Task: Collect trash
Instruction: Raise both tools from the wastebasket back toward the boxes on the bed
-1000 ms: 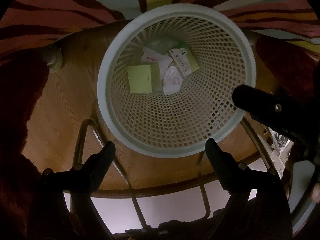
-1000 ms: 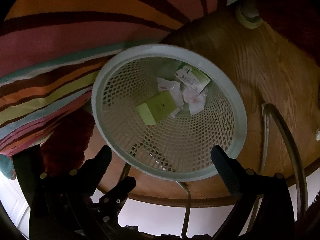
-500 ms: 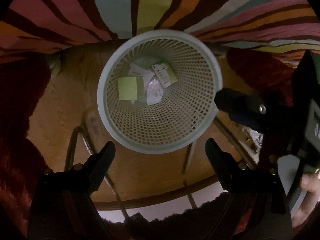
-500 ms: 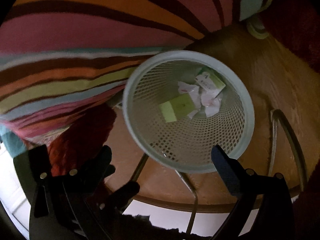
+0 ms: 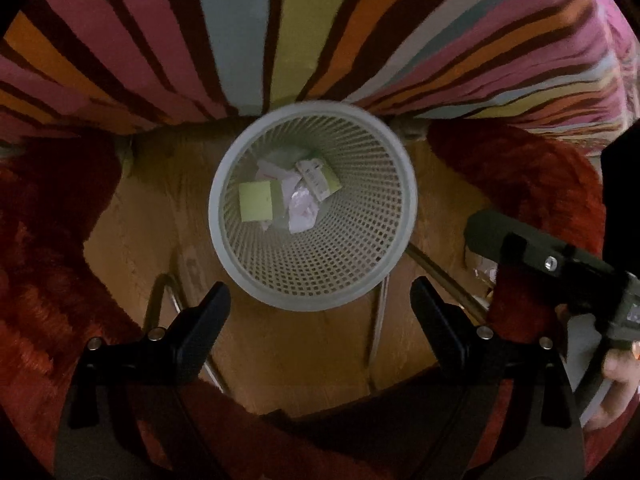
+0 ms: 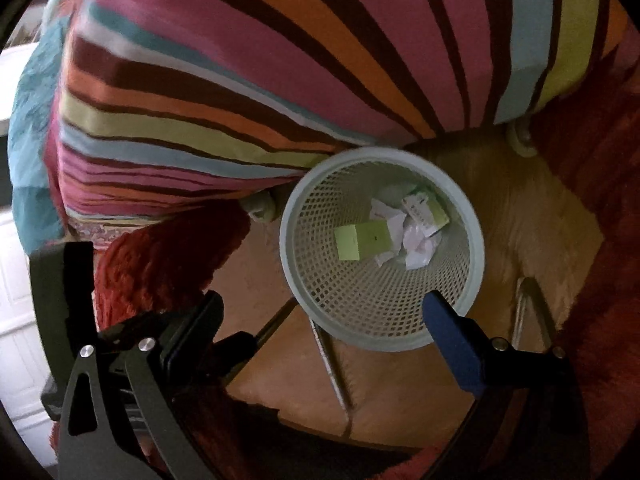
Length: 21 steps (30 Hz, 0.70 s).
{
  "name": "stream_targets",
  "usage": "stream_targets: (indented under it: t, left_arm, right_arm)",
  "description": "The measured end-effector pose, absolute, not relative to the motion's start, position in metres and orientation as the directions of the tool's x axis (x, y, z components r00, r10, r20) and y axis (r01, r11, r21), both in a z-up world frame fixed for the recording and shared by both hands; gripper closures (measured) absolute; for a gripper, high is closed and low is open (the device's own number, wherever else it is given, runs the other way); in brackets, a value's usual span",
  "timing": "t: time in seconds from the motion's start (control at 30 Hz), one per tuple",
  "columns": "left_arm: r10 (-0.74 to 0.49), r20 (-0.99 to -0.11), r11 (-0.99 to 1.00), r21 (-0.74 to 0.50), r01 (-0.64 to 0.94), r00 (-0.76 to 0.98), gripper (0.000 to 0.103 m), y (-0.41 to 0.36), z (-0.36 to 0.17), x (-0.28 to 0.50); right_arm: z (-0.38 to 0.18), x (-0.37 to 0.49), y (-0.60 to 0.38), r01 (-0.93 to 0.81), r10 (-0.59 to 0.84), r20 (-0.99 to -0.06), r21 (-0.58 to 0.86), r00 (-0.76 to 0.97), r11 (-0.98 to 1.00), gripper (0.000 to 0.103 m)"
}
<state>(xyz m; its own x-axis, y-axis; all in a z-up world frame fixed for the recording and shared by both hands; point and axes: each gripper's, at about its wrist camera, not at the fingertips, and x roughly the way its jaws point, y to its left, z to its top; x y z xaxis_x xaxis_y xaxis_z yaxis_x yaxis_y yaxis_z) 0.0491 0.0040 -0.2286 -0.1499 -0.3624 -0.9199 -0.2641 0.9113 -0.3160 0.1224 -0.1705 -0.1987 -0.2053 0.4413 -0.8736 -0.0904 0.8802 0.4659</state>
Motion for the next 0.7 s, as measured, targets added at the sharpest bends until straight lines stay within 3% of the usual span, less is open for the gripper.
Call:
stream_targets:
  t: [0.2, 0.37, 0.7]
  left_arm:
    - [-0.307, -0.949, 0.942, -0.293, -0.165, -0.068, 0.014, -0.003, -0.194, 0.048]
    - [-0.220, -0.970, 0.969, -0.230, -0.092, 0.105, 0.014, -0.003, -0.156, 0.054]
    - [-0.122, -0.896, 0.975, -0.189, -0.118, 0.427, 0.014, 0.027, -0.094, 0.070]
  right_arm:
    - [-0.168, 0.127, -0.167, -0.212, 0.402, -0.910, 0.414, -0.098, 0.885, 0.008]
    - [-0.133, 0.131, -0.161, -0.332, 0.400, -0.915, 0.363, 0.049, 0.871, 0.008]
    - [-0.077, 0.148, -0.160, -0.452, 0.394, -0.828, 0.196, 0.398, 0.870, 0.008]
